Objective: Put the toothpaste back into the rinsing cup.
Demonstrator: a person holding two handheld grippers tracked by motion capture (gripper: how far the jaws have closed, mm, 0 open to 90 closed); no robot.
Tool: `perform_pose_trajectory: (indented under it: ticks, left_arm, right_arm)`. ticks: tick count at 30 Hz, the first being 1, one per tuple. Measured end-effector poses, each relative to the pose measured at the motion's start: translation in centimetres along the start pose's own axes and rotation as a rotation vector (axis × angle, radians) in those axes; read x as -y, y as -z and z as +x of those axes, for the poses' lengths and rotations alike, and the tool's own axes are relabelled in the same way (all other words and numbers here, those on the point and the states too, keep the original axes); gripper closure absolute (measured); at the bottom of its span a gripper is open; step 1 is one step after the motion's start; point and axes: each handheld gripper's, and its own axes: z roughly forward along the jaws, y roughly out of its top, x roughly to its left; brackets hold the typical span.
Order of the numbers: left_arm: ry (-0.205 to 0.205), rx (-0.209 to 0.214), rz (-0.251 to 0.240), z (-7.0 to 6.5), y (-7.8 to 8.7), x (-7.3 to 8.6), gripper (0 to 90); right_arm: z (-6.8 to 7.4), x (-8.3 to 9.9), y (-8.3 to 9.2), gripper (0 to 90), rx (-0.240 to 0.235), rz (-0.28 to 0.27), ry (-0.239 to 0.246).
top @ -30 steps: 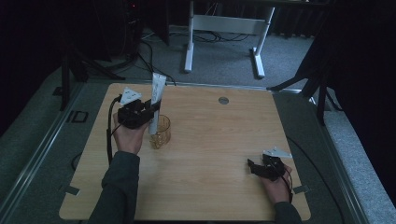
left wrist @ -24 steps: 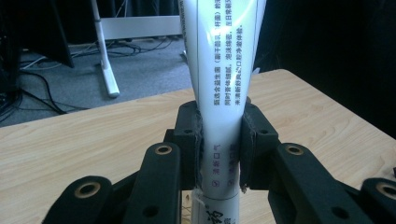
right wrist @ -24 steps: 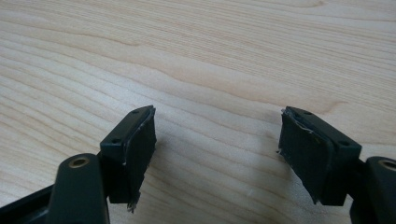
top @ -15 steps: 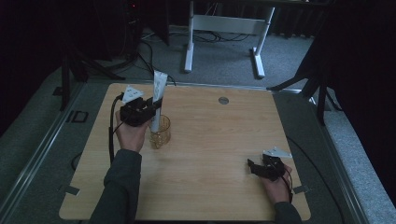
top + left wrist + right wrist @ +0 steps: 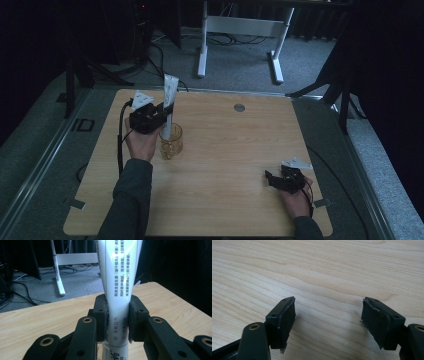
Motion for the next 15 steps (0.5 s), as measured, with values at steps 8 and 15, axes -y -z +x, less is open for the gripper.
perform_pose_trajectory:
  ticks: [8,15]
  left_arm:
    - [-0.003,-0.010,-0.011,0.24,-0.34,0.20,71.7]
    - [-0.004,-0.024,-0.006,0.46,-0.86,0.51,71.6]
  right_arm:
    - [0.01,0.00,0.00,27.1,0.000,0.001,-0.001]
    - [0.01,0.00,0.01,27.1,0.000,0.001,-0.002]
